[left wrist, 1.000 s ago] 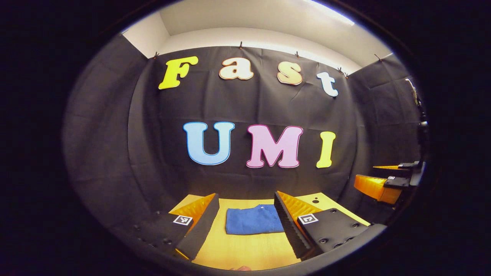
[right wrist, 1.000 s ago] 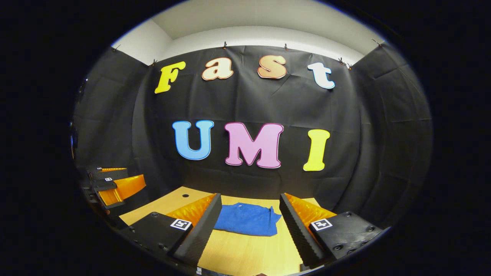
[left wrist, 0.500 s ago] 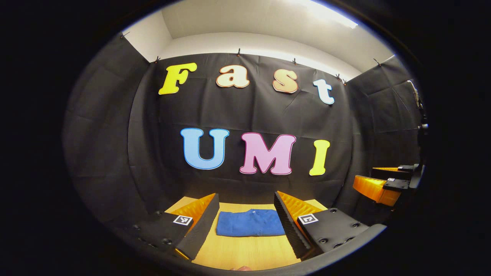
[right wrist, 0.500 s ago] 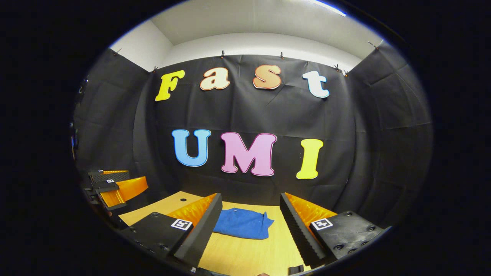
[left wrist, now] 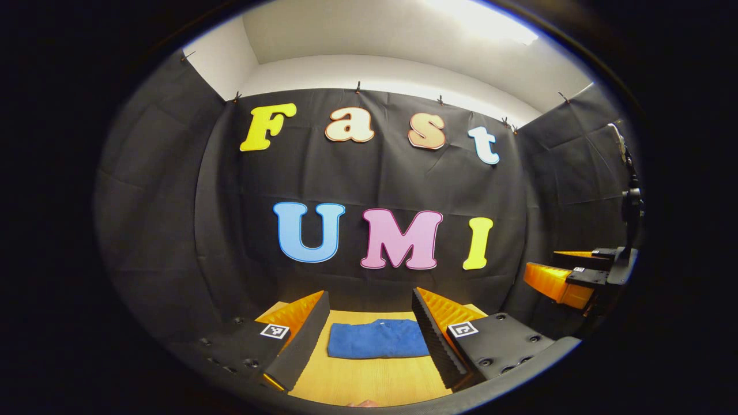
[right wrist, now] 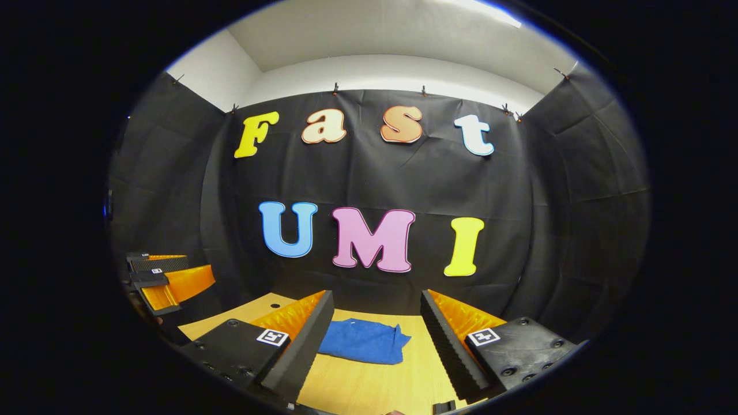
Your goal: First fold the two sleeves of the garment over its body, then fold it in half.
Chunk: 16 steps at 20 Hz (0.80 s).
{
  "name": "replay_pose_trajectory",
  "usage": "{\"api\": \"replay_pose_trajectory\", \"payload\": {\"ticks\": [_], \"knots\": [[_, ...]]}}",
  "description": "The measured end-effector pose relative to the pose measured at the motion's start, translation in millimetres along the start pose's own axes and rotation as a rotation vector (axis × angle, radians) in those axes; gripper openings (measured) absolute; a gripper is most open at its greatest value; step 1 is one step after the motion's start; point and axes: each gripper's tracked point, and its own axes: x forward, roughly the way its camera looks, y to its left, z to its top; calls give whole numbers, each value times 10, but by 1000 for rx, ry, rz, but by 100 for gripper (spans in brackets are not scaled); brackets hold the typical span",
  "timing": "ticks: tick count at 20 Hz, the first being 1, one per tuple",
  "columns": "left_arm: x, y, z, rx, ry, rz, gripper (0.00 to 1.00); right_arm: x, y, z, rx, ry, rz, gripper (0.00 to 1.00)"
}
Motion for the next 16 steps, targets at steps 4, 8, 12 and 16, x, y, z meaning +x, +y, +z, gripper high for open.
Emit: {"api": "replay_pose_trajectory", "payload": {"ticks": [4,8,12,16], "knots": [[-75,71,125,31,-28,22,81,12,157,63,-15,-29,21,96],[-8,1,122,38,-30,-3,81,0,102,92,-25,-29,-1,96],[50,-15,64,25,-22,-17,83,1,17,95,-26,-24,-21,96],[90,-27,59,23,-26,-23,82,21,-20,88,-27,-23,-33,96]]}}
